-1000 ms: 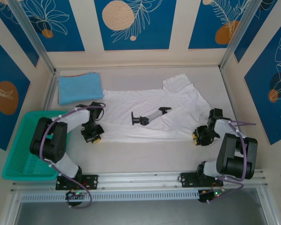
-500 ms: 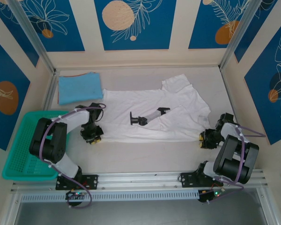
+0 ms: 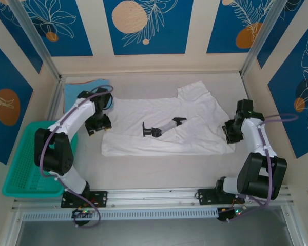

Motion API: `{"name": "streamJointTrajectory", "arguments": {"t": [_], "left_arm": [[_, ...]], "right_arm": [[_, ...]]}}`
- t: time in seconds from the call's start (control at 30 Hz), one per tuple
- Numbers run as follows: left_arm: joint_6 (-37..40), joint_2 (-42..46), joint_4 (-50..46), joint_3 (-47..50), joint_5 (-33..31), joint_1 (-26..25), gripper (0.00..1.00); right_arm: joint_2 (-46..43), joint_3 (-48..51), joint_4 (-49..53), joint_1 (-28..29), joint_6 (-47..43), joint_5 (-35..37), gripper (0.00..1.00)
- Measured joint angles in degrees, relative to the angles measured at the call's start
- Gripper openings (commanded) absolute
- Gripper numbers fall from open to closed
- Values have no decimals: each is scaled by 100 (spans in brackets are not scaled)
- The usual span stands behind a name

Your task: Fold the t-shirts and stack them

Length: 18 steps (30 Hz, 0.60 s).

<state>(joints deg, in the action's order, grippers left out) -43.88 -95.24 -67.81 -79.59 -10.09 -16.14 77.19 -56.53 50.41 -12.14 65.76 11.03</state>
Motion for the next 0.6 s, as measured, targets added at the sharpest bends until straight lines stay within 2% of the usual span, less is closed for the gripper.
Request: {"name": "streamJointTrajectory", "arguments": {"t": [0.17, 0.33, 0.47, 0.6], "left_arm": [[251, -264, 205, -131, 542, -315, 35], [411, -612, 597, 501, 1019, -656, 35], [485, -857, 741, 1150, 1047, -675, 34], [538, -1058, 782, 1537, 1025, -675, 38]], "right_arm": [[498, 197, -179, 350, -33, -48, 31], [946, 719, -286, 278, -28, -96, 30], [1436, 715, -433, 109, -33, -155, 30], [1488, 697, -411, -184, 103, -422, 33]]}}
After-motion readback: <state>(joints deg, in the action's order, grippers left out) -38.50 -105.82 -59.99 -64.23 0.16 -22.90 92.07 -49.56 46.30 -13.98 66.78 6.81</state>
